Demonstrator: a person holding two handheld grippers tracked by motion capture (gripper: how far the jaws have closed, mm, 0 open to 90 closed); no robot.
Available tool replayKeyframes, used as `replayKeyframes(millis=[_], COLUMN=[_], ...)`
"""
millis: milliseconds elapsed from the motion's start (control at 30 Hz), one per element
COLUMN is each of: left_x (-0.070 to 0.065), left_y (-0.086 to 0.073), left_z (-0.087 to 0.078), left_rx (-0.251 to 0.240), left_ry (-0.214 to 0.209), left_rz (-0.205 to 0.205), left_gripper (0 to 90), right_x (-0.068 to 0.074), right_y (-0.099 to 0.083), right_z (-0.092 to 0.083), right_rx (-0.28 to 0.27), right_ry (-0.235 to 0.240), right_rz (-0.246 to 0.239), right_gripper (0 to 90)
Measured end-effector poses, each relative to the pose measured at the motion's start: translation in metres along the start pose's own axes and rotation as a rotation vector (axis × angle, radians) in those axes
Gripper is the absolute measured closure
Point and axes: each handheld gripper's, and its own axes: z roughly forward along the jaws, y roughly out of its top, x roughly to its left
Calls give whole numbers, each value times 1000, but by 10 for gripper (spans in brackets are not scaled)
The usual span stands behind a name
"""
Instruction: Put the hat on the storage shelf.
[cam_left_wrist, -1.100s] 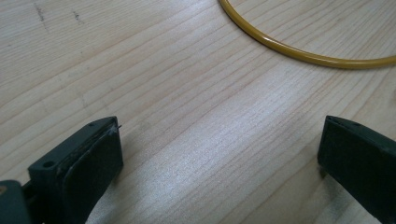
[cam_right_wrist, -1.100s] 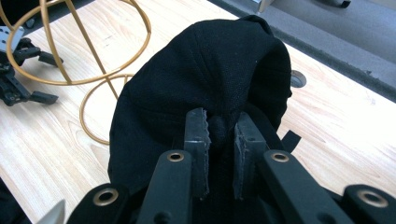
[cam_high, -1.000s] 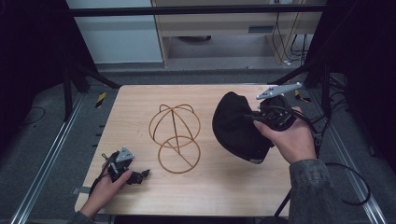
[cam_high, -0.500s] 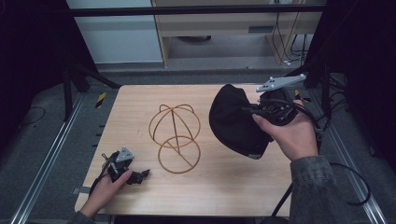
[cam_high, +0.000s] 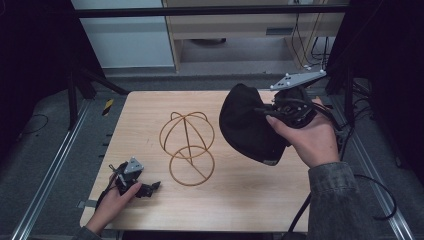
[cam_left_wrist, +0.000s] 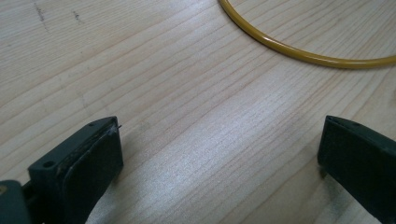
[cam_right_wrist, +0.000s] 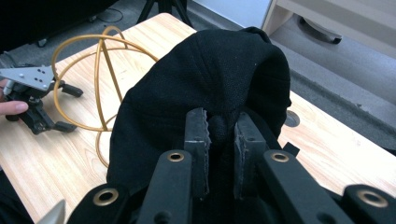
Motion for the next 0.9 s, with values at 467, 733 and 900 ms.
replayKeyframes(millis=[467,733,900], left_x=[0,0,0], left_y=[0,0,0], left_z=[0,0,0], left_rx=[0,-1,-2], left_ry=[0,1,1], left_rz=[0,-2,-2], left_gripper=[0,0,0], right_x=[9,21,27], right_y=[19,37,46], right_z=[-1,3,8], right_rx=[-24,-44,-50], right_ry=[16,43,55], right_rz=[-26,-47,-66], right_gripper=[790,790,790])
